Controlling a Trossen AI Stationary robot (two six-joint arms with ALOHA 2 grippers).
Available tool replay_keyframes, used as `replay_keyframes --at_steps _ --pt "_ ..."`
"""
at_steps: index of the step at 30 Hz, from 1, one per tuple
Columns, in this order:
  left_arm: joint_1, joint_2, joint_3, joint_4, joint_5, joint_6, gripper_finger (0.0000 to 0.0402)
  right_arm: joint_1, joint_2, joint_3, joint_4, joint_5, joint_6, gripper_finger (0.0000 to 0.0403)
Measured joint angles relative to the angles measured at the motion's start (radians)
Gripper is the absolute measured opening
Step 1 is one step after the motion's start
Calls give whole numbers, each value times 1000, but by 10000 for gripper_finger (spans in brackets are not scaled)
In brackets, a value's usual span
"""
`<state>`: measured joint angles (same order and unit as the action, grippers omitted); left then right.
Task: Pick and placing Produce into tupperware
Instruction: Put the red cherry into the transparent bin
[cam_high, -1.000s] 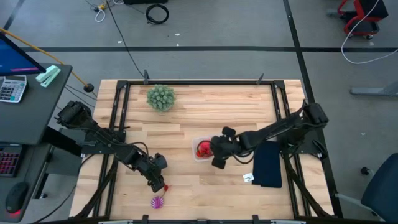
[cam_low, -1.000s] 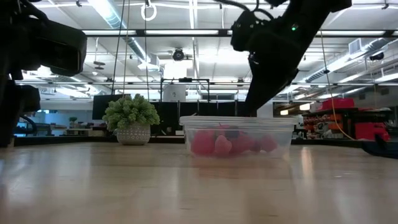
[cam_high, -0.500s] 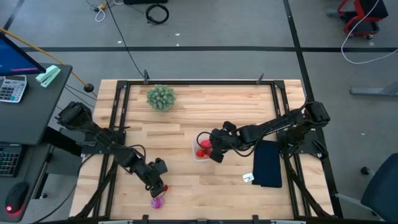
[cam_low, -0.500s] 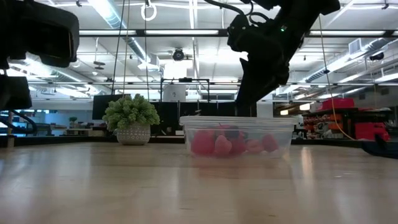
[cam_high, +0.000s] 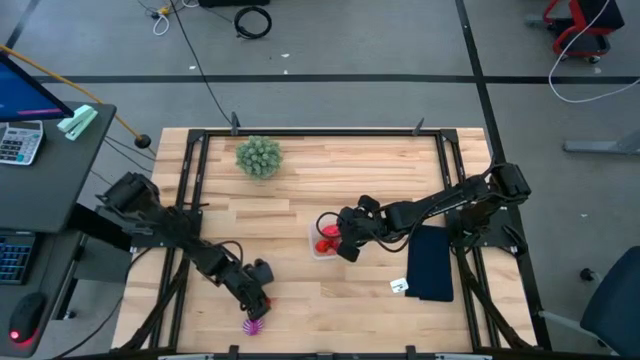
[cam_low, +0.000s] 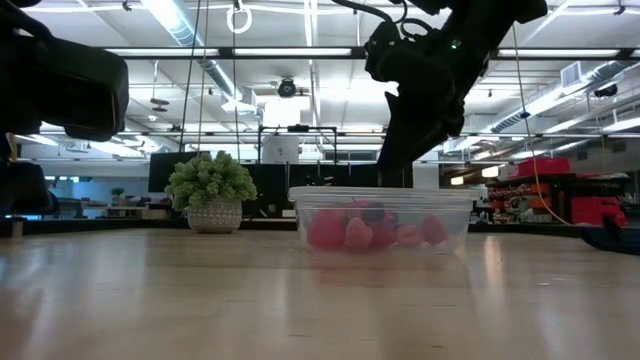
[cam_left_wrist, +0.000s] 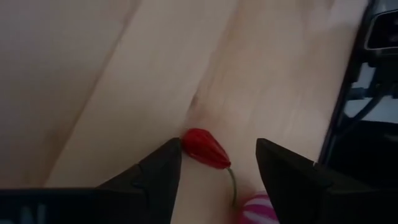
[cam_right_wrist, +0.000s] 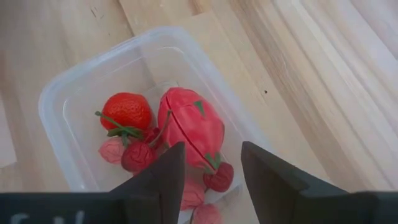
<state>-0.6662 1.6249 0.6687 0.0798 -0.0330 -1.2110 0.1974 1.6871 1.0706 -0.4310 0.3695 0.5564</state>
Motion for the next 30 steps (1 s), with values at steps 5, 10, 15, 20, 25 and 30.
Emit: replay_keyframes --at_steps 5,10,15,20,25,30 --pt "0 3 0 23 0 1 211 0 0 0 5 3 0 164" --pt "0 3 0 22 1 1 210 0 0 0 9 26 0 165" --pt "0 9 0 23 0 1 201 1 0 0 9 26 0 164" --pt "0 34 1 29 0 -4 189 1 0 0 9 26 -1 165" --pt "0 35 2 27 -1 27 173 1 0 0 9 26 -2 164" --pt "0 35 2 17 -1 28 149 1 0 0 9 27 -2 165"
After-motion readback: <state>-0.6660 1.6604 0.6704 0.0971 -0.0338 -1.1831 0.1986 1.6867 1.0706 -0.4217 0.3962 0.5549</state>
